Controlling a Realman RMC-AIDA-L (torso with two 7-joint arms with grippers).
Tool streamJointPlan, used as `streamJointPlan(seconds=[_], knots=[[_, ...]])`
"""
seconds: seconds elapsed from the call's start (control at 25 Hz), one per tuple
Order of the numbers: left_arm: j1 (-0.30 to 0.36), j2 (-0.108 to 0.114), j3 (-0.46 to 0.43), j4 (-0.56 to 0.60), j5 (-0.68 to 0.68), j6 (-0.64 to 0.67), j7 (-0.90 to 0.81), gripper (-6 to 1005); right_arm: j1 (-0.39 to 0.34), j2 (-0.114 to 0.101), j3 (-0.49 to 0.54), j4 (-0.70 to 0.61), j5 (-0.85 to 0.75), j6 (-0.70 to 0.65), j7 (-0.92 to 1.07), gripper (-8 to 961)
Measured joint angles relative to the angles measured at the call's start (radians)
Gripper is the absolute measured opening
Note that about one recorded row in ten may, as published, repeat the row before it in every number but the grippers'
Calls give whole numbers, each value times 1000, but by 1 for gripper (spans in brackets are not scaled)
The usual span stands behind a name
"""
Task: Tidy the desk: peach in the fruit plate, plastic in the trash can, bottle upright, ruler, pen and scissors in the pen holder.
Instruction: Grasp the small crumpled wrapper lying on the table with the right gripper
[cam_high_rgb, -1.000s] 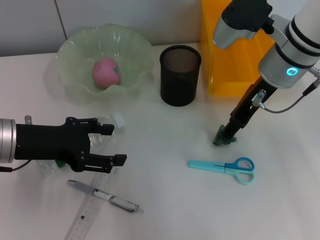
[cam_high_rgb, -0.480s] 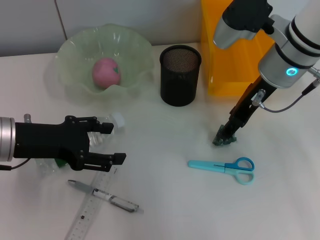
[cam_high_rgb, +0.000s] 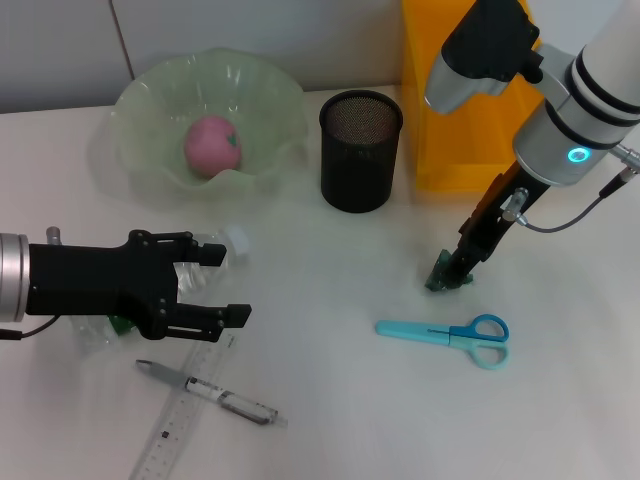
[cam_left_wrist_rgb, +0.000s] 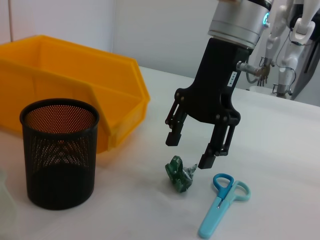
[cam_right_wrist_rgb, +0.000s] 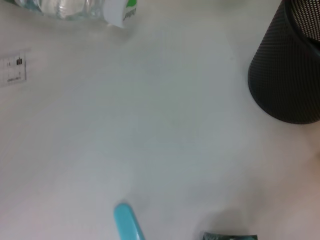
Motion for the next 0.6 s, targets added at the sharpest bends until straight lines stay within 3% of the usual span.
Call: streamJointPlan(seconds=[0.6], knots=[[4, 0, -1, 10, 0, 3, -4, 848, 6, 0, -6, 84, 1, 72, -33, 644]])
